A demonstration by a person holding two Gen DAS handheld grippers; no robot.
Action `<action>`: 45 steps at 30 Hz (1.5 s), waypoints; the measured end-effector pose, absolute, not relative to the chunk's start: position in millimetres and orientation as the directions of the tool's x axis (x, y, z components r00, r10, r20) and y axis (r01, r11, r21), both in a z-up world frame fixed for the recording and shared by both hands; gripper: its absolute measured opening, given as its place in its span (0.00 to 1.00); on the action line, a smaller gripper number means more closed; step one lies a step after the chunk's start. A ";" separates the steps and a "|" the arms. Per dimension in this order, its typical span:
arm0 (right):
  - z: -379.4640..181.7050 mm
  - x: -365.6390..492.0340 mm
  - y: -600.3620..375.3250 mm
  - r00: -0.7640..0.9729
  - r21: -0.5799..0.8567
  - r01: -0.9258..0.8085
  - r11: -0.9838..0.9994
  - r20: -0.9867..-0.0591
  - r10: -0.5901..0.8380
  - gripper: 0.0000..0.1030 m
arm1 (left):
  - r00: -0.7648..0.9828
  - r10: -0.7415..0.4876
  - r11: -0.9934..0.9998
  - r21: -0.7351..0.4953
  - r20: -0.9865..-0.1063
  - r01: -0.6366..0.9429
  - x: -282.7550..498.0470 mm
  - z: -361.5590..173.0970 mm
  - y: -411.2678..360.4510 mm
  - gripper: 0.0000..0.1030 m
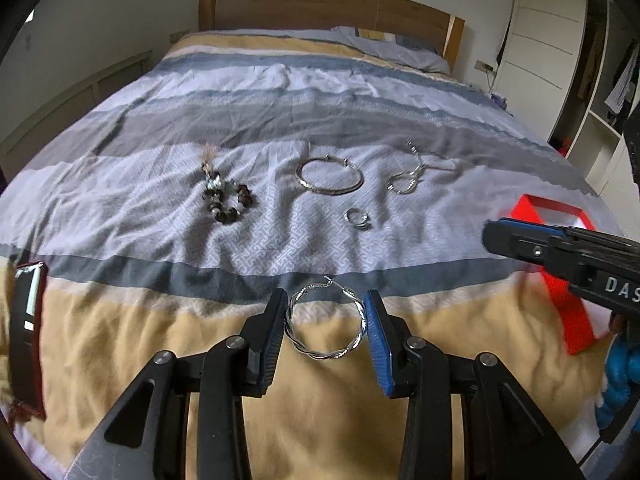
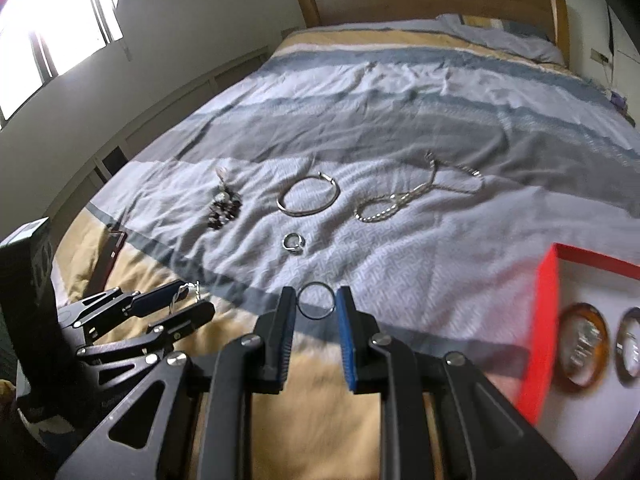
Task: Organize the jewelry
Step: 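Carry the hoop and the small ring over the red box with both tools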
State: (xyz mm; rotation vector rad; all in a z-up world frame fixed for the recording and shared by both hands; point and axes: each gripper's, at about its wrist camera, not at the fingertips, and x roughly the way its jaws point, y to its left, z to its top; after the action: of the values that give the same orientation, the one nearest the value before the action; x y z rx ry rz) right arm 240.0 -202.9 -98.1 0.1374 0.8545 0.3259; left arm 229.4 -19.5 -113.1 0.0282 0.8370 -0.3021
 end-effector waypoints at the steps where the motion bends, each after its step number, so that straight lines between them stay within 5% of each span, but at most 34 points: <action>1: -92.4 233.8 -205.0 0.618 0.245 -0.225 0.943 -0.713 0.333 0.19 | 0.636 -0.252 0.957 -0.089 -0.729 0.278 222.5 -106.1 -20.1 0.38; 23: -16.6 76.7 -336.2 0.753 0.201 -0.026 0.979 -0.641 0.151 0.19 | 0.637 -0.362 0.907 -0.101 -0.680 0.408 123.3 -36.2 -97.6 0.38; 45: -107.6 110.4 -452.9 0.629 0.186 0.083 0.979 -0.772 0.093 0.19 | 0.412 -0.458 0.770 -0.120 -0.788 0.627 163.7 -104.1 -299.8 0.38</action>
State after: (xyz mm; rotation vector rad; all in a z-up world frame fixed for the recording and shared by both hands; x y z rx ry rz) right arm 110.4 -452.9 -107.6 0.2114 0.8919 0.0059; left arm 163.7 -299.8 -104.1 0.2060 0.9192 -0.6885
